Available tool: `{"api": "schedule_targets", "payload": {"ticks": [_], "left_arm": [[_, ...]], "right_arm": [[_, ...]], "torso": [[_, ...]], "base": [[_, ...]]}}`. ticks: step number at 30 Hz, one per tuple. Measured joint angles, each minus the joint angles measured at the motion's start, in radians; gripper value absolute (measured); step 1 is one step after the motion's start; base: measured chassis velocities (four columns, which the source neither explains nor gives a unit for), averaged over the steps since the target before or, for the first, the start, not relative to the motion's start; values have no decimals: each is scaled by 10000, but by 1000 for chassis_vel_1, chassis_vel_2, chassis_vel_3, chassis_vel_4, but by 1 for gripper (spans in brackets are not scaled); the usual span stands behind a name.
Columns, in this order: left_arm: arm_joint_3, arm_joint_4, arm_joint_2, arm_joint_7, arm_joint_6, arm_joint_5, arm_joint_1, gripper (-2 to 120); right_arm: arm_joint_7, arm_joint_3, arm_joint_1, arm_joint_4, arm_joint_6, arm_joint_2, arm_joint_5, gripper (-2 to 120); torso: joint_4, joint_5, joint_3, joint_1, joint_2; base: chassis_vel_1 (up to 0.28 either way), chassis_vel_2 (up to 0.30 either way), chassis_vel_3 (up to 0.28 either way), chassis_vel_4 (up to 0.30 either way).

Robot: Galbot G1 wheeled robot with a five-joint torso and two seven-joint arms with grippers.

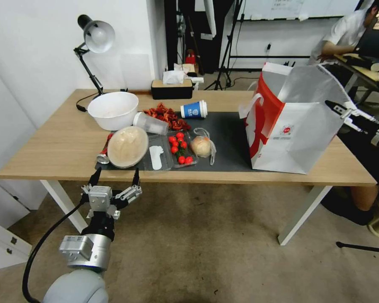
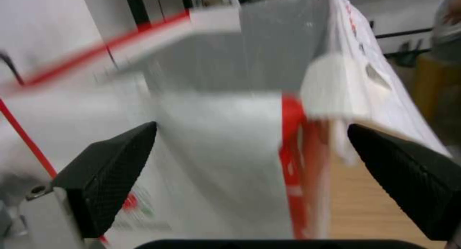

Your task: Pick up the food delivery bag from the floor and place it on the table.

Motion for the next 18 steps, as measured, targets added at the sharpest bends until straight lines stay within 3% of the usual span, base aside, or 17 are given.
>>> {"api": "schedule_targets", "payload": {"ticks": [2,5,9,18], "left_arm": [[-27,-60,24,0,-15,0,35,100],[-236,-167,42,-1,-67,8,158,100],[-349,-235,-53,-57,-169,108,327,100],[-702,-446,-459,-295,-299,461,739,100]], "right_arm": [[-243,60,-75,85,-248,-16,-783,100],[-1049,243,-513,443,-787,-34,-3644,100],[-1195,262,-683,695,-814,27,-4222,100],[-1326,413,-1383,2096,-611,918,-4677,100]], "torso": [[-1,1,-1,0,0],[-8,2,0,0,0],[-4,0,-1,0,0],[-1,0,-1,0,0]], "base": [[0,0,0,0],[0,0,0,0],[0,0,0,0],[0,0,0,0]]}}
